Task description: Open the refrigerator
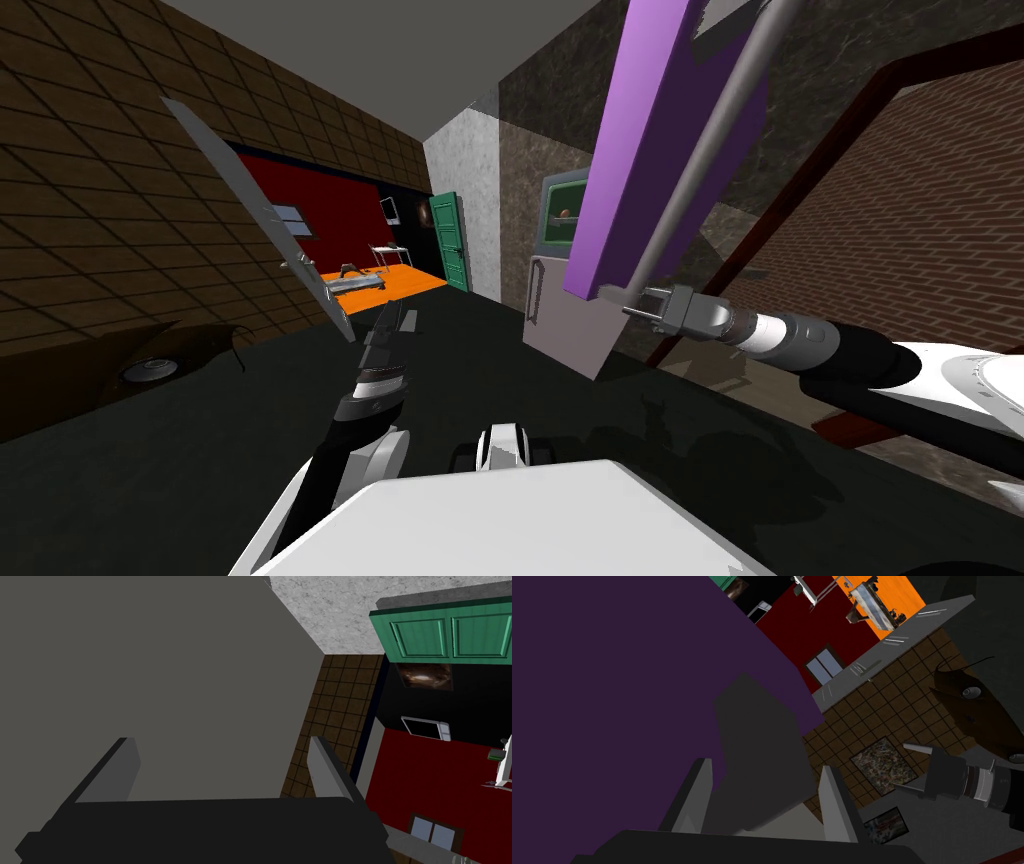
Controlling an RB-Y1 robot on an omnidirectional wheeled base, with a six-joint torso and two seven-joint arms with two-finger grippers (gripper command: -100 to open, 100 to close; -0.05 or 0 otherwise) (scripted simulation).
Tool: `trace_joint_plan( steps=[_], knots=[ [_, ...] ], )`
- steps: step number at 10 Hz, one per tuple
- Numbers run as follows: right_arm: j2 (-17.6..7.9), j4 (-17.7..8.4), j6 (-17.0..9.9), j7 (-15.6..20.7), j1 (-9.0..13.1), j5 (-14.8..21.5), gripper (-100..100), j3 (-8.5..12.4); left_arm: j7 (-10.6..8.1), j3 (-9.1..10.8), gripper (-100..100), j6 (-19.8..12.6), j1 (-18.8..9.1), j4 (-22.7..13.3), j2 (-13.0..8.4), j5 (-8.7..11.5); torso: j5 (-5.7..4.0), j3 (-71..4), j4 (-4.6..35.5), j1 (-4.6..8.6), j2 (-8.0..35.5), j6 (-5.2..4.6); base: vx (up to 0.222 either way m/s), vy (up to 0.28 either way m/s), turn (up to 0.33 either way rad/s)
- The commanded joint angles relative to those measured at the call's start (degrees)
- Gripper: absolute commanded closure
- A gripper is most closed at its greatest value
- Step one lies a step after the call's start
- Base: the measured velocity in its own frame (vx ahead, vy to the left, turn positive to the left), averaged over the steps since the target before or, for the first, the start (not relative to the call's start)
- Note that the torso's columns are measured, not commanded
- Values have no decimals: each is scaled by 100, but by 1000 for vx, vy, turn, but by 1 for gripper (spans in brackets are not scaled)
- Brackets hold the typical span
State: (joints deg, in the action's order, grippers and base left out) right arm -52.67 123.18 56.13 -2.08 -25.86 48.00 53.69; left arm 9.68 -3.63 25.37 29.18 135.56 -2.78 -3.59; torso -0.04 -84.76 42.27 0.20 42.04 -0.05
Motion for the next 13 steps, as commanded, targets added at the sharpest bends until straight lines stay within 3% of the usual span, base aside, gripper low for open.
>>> trace_joint_plan(
  steps=[1, 6, 13],
  knots=[
    [-240, -6, -23, -259, 37, -85, -100, 193, 0, 0, 0, 0, 1, 0, 1, 0, 8, -11, -9, -34, -20, 3, 19, 10, -50],
    [-720, -18, -68, -776, 112, -256, -100, 579, 0, -1, 0, 1, 2, 1, 1, 0, 70, -5, 53, -53, 51, 9, 22, 22, -32],
    [-800, -20, -75, -862, 124, -284, -100, 643, 0, -1, 0, 1, 1, 1, 1, 0, 93, -14, 76, -67, 60, 7, 1, -2, -4]
  ],
)
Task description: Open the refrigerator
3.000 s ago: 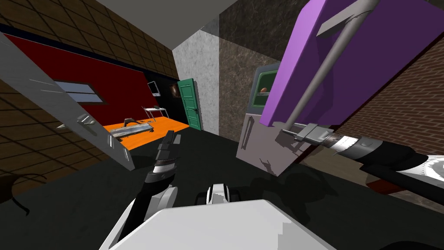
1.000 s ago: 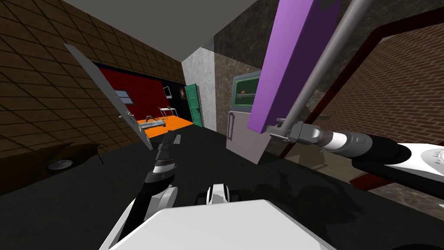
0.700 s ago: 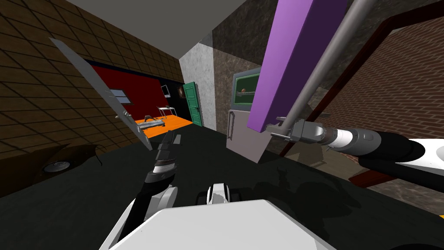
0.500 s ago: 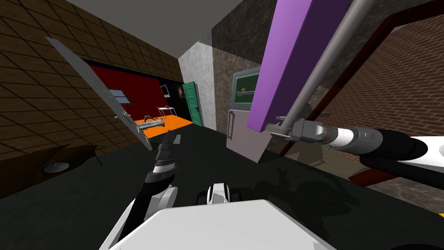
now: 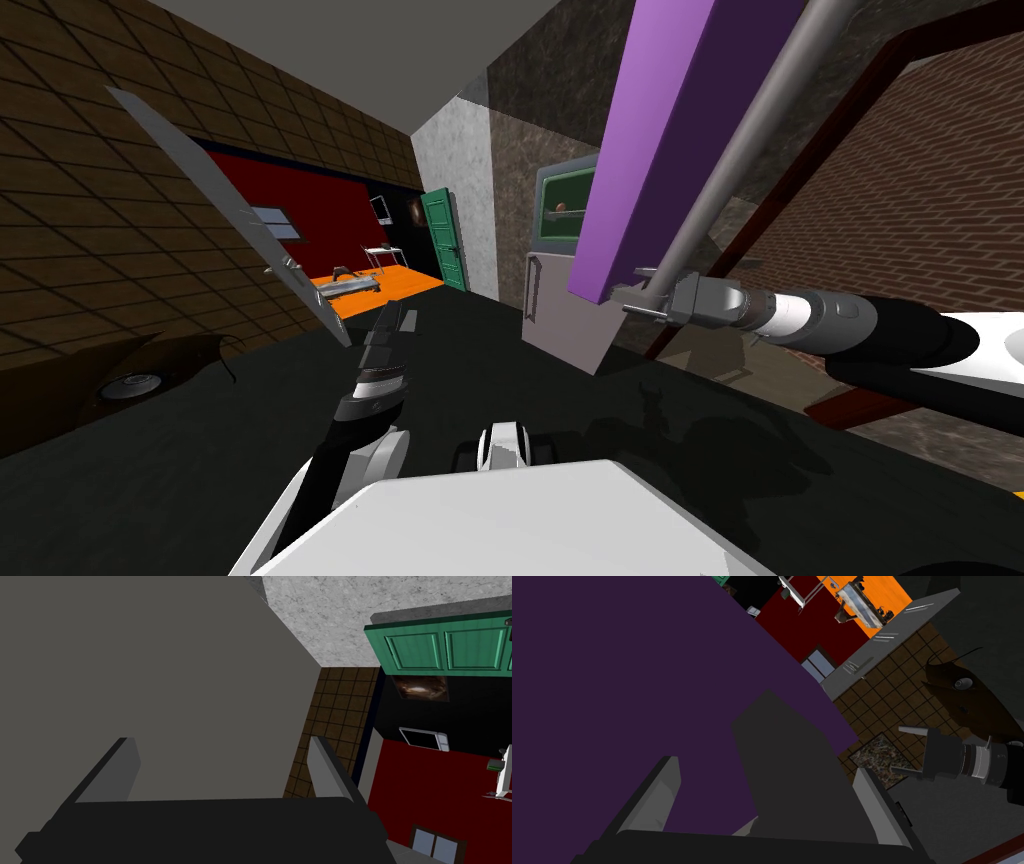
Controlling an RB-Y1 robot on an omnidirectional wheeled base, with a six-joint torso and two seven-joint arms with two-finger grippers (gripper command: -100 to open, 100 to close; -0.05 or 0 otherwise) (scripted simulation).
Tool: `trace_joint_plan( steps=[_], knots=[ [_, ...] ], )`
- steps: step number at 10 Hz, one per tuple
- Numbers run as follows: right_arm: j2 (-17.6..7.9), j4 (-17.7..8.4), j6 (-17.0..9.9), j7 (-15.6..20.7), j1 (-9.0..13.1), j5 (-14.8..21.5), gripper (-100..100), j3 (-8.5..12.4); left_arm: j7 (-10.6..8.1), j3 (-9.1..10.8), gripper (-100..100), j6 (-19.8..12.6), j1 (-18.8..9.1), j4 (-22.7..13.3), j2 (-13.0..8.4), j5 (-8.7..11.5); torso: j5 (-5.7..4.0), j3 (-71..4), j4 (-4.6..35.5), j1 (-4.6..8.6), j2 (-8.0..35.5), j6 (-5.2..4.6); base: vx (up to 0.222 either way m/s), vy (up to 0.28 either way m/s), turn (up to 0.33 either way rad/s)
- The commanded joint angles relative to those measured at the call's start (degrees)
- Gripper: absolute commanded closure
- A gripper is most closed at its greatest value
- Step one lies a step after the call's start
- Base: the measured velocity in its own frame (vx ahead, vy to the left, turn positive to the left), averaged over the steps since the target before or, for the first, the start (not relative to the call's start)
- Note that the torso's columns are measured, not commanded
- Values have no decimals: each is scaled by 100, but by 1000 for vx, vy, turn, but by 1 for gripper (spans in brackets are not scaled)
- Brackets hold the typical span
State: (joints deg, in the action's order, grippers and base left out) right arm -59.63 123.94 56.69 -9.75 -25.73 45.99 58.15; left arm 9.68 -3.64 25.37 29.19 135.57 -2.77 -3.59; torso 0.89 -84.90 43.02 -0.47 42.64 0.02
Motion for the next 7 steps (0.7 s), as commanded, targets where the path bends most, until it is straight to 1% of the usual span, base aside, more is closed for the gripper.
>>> trace_joint_plan(
  steps=[1, 4, 5, 6, 7],
  knots=[
    [-104, -96, -131, -95, 111, -83, -100, 198, 0, 0, 0, 0, 0, 0, 0, 0, 15, -6, 9, -9, 4, 3, 4, 5, -13],
    [-104, -96, -131, -95, 111, -83, -100, 198, 0, 0, 0, 0, 0, 0, 0, 0, 12, -1, 8, -11, 7, 2, -1, 1, 5],
    [-59, 47, 1, -100, -22, -19, -100, 66, 0, 0, 0, 0, 0, 0, 0, 0, 17, -2, 15, -10, 13, 0, 0, 0, 0],
    [-48, 39, 27, -103, -43, -15, 0, 56, 0, 0, 0, 0, 0, 0, 0, 0, -8, 21, -13, -17, 10, 2, 3, -6, -6],
    [-38, 31, 36, -105, -60, -5, 0, 36, 0, 0, 0, 0, 0, 0, 0, 0, -27, 37, -33, -17, 5, 2, 4, -7, -4]
  ],
)
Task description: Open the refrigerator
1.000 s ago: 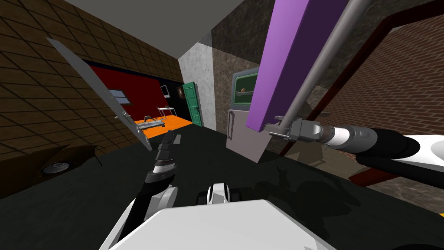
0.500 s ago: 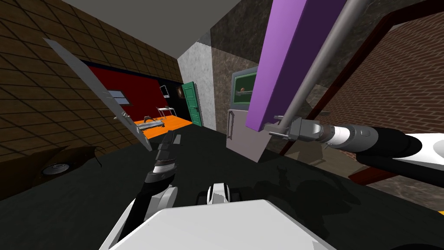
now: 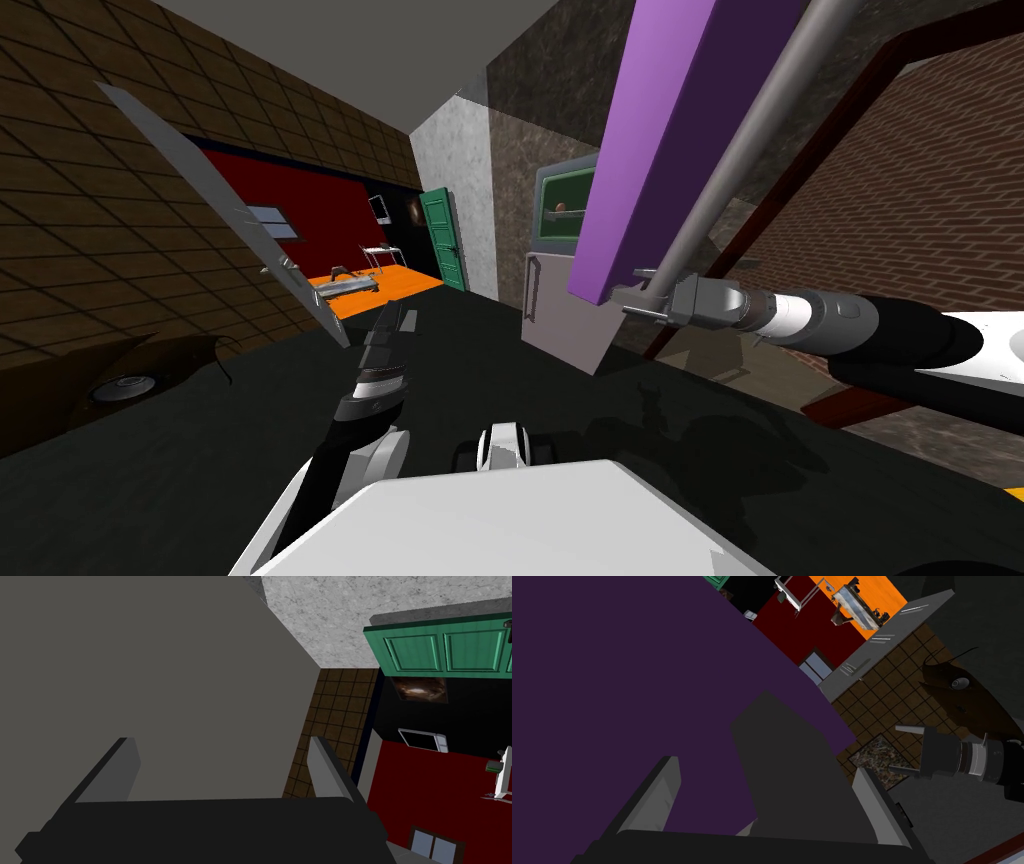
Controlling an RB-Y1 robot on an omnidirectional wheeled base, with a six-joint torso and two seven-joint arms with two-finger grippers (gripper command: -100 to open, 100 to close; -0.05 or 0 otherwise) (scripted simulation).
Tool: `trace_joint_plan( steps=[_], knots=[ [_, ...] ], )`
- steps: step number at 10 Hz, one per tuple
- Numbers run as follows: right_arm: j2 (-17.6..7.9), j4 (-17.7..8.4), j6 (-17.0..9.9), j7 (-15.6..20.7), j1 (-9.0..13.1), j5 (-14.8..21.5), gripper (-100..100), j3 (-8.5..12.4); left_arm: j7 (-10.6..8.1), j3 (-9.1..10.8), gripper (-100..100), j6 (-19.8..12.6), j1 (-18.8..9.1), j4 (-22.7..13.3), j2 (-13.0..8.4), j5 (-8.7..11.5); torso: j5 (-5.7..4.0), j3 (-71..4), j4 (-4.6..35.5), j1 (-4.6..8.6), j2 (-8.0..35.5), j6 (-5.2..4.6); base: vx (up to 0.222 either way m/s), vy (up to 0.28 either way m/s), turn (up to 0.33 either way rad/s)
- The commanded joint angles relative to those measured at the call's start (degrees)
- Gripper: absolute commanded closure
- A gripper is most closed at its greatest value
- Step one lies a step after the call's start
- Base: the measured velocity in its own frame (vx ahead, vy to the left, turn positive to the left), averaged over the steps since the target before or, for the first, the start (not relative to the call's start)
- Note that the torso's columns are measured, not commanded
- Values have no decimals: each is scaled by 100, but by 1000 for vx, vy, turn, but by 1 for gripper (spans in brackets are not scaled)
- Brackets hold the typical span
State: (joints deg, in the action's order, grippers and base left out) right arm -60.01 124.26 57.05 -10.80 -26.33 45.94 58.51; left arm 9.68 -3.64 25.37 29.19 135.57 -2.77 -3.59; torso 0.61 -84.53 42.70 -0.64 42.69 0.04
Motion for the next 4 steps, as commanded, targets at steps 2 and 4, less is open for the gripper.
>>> trace_joint_plan(
  steps=[2, 4],
  knots=[
    [16, -18, 8, -3, -24, 14, 0, -24, 0, 0, 0, 0, 0, 0, 0, 0, -20, 8, -15, 11, -6, -1, 5, -6, -3],
    [29, -35, 9, -5, -42, 25, 0, -41, 0, 0, 0, 0, 0, 0, 0, 0, -30, 7, -22, 22, -13, -2, 2, -3, -1]
  ],
)
